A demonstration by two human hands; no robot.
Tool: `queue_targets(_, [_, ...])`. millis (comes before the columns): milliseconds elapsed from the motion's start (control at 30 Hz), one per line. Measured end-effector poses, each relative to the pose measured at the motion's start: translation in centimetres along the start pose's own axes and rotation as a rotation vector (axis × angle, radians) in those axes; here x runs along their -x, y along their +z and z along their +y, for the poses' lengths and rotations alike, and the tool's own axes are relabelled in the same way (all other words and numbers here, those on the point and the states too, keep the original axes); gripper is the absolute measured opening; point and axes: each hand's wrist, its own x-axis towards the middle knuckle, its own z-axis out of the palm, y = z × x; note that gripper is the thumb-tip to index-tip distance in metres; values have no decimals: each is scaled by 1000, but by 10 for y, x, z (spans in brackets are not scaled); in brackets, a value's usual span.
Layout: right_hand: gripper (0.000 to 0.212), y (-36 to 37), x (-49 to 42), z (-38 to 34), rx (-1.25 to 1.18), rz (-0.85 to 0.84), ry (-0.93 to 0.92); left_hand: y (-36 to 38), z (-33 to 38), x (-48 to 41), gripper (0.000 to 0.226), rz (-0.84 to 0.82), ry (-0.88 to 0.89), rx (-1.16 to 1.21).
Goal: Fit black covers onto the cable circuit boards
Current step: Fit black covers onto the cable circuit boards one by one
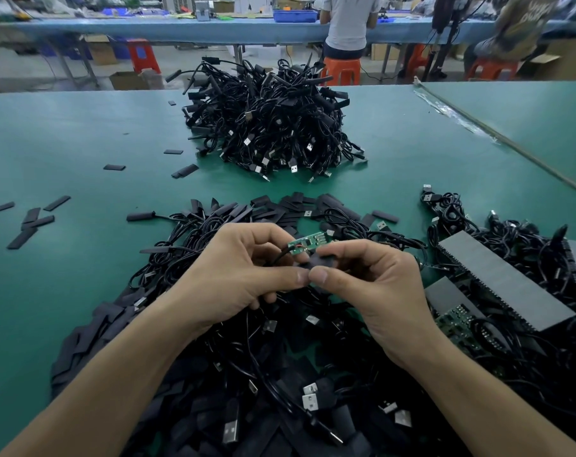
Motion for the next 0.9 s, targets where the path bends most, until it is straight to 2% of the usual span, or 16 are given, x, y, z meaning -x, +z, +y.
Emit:
queue_targets(67, [21,1,0,0,-5,-3,4,0,0,0,33,5,10,-7])
queue_targets(500, [23,0,0,-1,10,-16,31,1,-1,1,26,9,44,-6])
queue_targets(733, [20,2,1,-1,-30,-1,40,0,-2,0,13,20,24,-12])
queue_targets(900, [23,2,0,-1,-27,13,13,0,0,1,31,25,32,6])
